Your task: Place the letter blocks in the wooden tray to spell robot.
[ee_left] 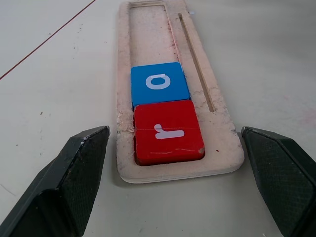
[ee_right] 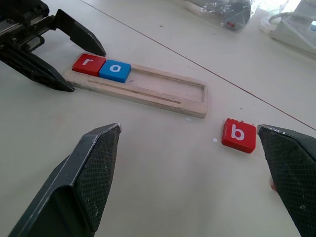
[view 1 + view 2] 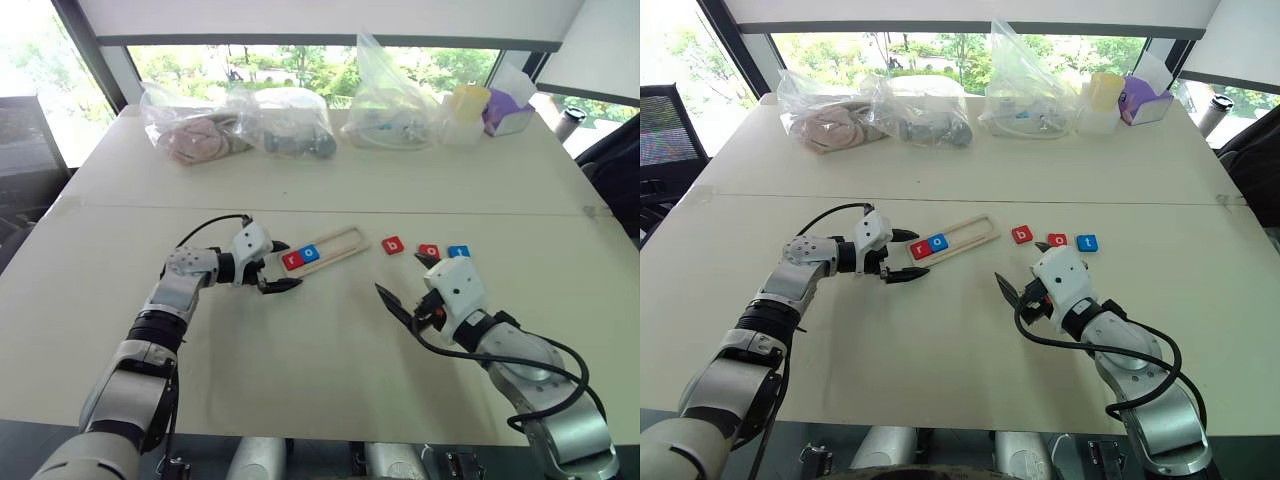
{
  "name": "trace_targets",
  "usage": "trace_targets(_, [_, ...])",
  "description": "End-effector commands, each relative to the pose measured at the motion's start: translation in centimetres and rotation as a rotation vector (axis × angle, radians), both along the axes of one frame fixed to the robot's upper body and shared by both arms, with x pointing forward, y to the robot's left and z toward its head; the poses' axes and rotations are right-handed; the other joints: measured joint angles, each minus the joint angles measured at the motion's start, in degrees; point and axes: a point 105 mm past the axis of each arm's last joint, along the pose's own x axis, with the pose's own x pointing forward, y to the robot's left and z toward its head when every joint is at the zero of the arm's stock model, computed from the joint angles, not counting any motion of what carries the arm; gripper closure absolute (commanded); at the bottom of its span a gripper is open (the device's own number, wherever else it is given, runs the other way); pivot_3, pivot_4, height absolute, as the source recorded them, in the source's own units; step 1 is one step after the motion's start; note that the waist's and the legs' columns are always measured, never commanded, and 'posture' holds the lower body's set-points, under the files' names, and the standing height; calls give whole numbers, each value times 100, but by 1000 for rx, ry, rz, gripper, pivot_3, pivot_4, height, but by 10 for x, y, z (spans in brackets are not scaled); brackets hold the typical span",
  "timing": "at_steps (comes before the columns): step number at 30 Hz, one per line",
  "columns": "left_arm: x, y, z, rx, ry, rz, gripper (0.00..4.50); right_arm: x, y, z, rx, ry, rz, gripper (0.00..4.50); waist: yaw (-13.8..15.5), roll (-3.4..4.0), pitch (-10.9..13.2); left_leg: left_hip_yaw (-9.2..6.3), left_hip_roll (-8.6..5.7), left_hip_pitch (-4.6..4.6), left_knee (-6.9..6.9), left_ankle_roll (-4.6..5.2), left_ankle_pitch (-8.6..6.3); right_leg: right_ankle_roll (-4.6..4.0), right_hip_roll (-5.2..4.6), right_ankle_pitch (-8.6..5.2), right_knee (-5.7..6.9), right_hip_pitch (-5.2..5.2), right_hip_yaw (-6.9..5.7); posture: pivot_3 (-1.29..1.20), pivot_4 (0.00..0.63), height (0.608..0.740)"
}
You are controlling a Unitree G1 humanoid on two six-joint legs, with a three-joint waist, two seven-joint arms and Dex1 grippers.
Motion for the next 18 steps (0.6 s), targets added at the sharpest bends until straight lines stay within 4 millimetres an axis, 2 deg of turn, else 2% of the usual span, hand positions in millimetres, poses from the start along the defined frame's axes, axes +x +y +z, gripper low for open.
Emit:
trace_targets(1, [-3,0,-13,46,23,0,0,-2,5,12,-1,-53,20,15,1,0,-1,0,0,1,0,0,0,0,0,0,0,1,0,0,150,740])
trace_targets(7, [-7,-1,-21,48,79,-8,0,-1,5,13,-3,-55,17,15,4,0,-3,-2,-2,5,1,0,0,0,-1,0,-1,9,-1,0,150,740])
trace_targets(12, [-21,3,-29,74,159,-73,0,0,5,13,-6,-55,19,15,-18,0,-5,-2,-1,10,-1,0,0,1,0,0,-1,12,-1,0,150,740])
trace_targets(18, [-15,8,-28,75,145,-35,0,0,4,13,-12,-55,23,15,-18,0,-5,-3,0,13,-8,0,0,1,1,0,-1,10,-1,0,150,740])
